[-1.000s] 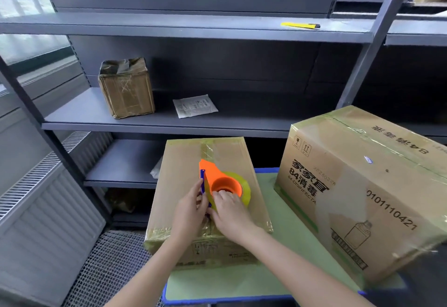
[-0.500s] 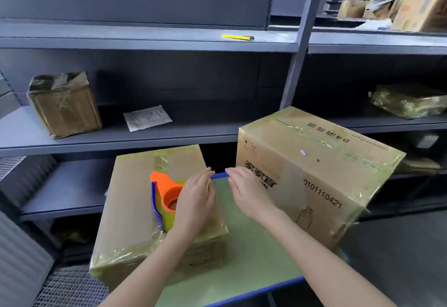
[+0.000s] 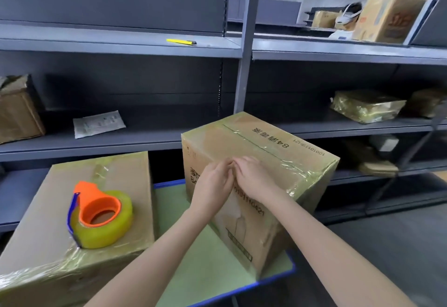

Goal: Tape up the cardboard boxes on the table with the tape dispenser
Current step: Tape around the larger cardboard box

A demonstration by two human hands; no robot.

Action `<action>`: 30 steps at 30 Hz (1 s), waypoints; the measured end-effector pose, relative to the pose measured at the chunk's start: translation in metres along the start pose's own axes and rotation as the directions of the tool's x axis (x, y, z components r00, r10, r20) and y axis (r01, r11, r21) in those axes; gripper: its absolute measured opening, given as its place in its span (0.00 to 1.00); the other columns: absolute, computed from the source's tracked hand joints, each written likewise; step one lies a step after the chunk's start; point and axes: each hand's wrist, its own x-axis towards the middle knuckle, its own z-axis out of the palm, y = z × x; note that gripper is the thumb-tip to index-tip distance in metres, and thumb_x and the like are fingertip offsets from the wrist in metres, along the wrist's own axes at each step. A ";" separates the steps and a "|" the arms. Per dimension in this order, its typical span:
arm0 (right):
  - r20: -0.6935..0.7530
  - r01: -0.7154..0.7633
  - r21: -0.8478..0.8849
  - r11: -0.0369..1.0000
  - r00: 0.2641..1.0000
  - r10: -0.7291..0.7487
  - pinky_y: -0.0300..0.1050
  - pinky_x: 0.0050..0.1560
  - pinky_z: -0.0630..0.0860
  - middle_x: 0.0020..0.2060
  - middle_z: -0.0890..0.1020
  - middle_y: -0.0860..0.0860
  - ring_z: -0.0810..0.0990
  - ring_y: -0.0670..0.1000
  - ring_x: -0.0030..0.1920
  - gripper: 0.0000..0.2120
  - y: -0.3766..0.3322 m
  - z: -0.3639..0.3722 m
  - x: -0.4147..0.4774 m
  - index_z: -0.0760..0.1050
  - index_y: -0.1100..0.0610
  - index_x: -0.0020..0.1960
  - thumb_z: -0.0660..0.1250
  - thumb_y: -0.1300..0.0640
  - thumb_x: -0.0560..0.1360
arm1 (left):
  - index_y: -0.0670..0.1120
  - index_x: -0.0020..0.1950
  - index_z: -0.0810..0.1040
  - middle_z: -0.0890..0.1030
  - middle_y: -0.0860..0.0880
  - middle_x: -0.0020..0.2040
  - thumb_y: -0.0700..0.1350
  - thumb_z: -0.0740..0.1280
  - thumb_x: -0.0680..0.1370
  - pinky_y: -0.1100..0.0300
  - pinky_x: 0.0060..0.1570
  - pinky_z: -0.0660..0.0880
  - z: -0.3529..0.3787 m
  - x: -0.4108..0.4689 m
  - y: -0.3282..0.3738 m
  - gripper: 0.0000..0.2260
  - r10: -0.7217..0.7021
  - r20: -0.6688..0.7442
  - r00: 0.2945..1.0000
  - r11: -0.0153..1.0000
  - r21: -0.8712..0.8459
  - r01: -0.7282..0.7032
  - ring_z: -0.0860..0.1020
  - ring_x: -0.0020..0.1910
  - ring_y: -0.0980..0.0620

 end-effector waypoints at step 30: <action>0.118 -0.103 -0.112 0.988 0.986 0.116 0.59 0.74 0.44 0.77 0.52 0.48 0.49 0.54 0.76 0.26 0.153 -0.035 0.036 0.54 0.44 0.76 0.48 0.39 0.80 | 0.51 0.77 0.53 0.49 0.52 0.78 0.75 0.43 0.58 0.30 0.68 0.43 0.053 -0.004 0.078 0.51 -0.173 0.406 0.897 0.905 0.425 -0.018 0.43 0.76 0.51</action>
